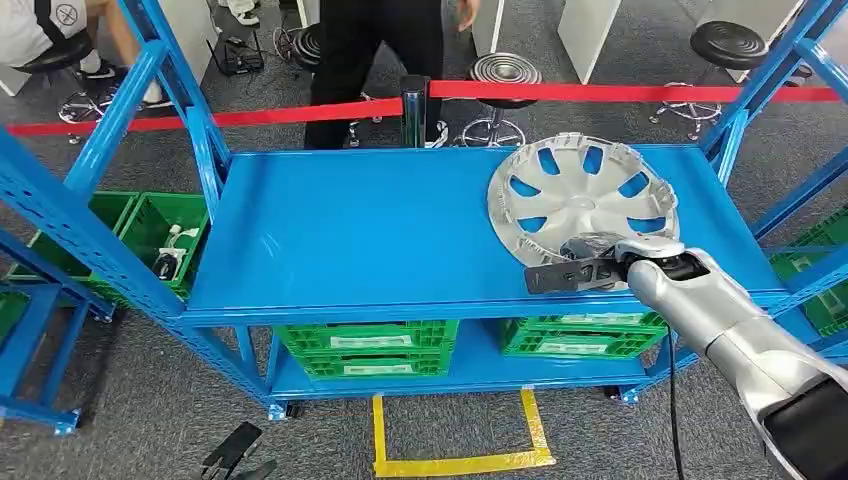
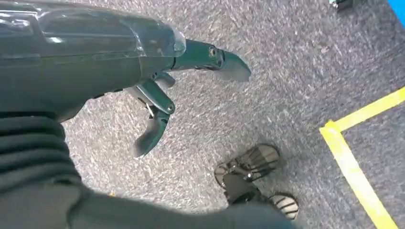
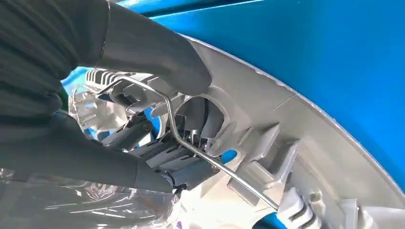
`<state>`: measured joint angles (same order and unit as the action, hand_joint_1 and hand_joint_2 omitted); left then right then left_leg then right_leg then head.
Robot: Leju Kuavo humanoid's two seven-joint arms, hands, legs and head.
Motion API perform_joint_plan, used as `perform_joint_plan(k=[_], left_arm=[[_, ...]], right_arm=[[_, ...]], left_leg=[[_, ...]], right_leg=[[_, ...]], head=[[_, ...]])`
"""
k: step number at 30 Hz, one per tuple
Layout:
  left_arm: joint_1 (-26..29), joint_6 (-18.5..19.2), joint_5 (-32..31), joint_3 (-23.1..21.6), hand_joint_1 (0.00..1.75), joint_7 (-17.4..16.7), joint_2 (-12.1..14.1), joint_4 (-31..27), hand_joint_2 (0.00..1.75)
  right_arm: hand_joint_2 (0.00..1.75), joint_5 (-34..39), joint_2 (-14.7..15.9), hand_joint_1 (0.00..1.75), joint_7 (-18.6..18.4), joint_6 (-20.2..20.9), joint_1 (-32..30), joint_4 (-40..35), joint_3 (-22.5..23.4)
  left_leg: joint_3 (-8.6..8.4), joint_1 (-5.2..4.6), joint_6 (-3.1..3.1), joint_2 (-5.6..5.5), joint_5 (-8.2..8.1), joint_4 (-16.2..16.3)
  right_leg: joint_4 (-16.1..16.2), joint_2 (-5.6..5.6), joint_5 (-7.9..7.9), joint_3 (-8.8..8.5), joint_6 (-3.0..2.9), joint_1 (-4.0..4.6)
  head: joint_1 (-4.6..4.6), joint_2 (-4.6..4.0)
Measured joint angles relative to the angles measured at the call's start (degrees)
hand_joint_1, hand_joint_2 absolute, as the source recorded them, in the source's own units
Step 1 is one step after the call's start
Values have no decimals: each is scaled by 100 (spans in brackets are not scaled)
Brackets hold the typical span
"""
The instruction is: Take the parts from the cabinet and place them on the table.
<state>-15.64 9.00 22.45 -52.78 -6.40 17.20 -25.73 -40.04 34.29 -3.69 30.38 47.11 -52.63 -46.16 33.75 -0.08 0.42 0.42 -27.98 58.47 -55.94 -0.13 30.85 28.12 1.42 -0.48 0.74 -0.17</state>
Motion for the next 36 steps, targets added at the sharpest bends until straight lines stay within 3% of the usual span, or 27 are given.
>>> perform_joint_plan(k=[5, 10, 13, 17, 21, 26, 36], left_arm=[[-27, 92, 26, 0, 0, -17, -20, 2, 175], [5, 0, 79, 15, 0, 44, -22, 2, 175], [35, -55, 123, 46, 0, 26, -24, 0, 175], [151, -59, 133, 52, 0, 319, 22, 2, 175], [182, -61, 105, 52, 0, 463, 39, 11, 175], [179, -72, 90, 55, 0, 442, 37, 20, 175], [241, -125, 35, 50, 0, 544, 50, 26, 175]], right_arm=[[175, 150, -20, 175, -20, -11, 6, 20, 24], [175, 1085, -105, 175, -234, -151, 172, 39, 278], [175, 1861, -199, 175, -424, -549, 315, 37, 560], [175, 3094, -325, 175, -437, -1468, 301, -208, 1256], [175, 3613, -442, 175, -444, -2031, 97, -715, 1926], [175, 3853, -546, 175, -630, -2192, -96, -1416, 2570], [175, 4418, -649, 175, -542, -2870, -583, -2591, 3683]], left_leg=[[1, 0, 0, -10, 0, 0], [4, -4, 0, 12, 0, 0], [4, -3, 0, 26, 0, 0], [6, -3, 2, 35, -1, 0], [6, -2, 3, 32, -3, -1], [9, -2, 3, 27, -3, -2], [20, -4, 3, -40, -2, 0]], right_leg=[[-1, -1, 0, -4, 0, 0], [-3, 0, -2, -2, 2, -1], [-5, 1, -2, -1, 2, 0], [-5, 3, -1, 3, 1, 1], [-5, 3, 1, 4, 0, 1], [-5, 4, 1, 11, 0, 1], [-4, -20, 2, 12, -1, -2]], head=[[2, 0], [0, 0], [7, 0], [-2, 0], [0, 0], [-2, 0], [7, 0]])
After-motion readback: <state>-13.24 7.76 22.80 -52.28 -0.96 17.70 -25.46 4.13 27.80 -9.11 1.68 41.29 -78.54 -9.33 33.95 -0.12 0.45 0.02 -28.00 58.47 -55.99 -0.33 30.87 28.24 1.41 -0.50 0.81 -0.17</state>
